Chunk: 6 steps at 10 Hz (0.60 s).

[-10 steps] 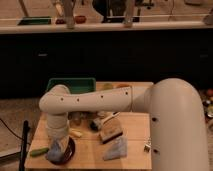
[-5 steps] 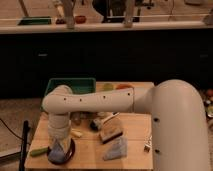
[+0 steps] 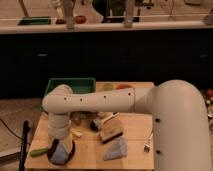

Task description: Place sponge in purple bowl

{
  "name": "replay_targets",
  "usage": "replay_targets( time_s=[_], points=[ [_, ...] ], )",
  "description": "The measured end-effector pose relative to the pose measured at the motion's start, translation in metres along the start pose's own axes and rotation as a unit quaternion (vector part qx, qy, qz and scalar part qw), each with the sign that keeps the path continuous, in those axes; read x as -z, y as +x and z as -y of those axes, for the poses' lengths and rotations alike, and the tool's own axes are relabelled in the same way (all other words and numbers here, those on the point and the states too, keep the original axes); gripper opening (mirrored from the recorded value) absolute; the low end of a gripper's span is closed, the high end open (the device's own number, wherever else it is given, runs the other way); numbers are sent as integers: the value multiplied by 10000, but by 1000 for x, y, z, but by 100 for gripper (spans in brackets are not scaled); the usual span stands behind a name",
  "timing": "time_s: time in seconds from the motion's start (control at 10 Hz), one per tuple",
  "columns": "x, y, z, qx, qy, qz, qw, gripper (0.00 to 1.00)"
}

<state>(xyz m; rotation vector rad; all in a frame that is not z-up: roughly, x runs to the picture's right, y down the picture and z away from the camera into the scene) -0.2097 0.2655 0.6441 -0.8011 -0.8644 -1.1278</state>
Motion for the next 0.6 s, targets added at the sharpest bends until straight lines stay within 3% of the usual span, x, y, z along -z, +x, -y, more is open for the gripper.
replay_targets(
  time_s=[0.3, 0.6],
  points=[
    [9, 4, 1, -12, 57, -87, 9999, 80],
    [26, 25, -1, -79, 123, -364, 9992, 80]
  ],
)
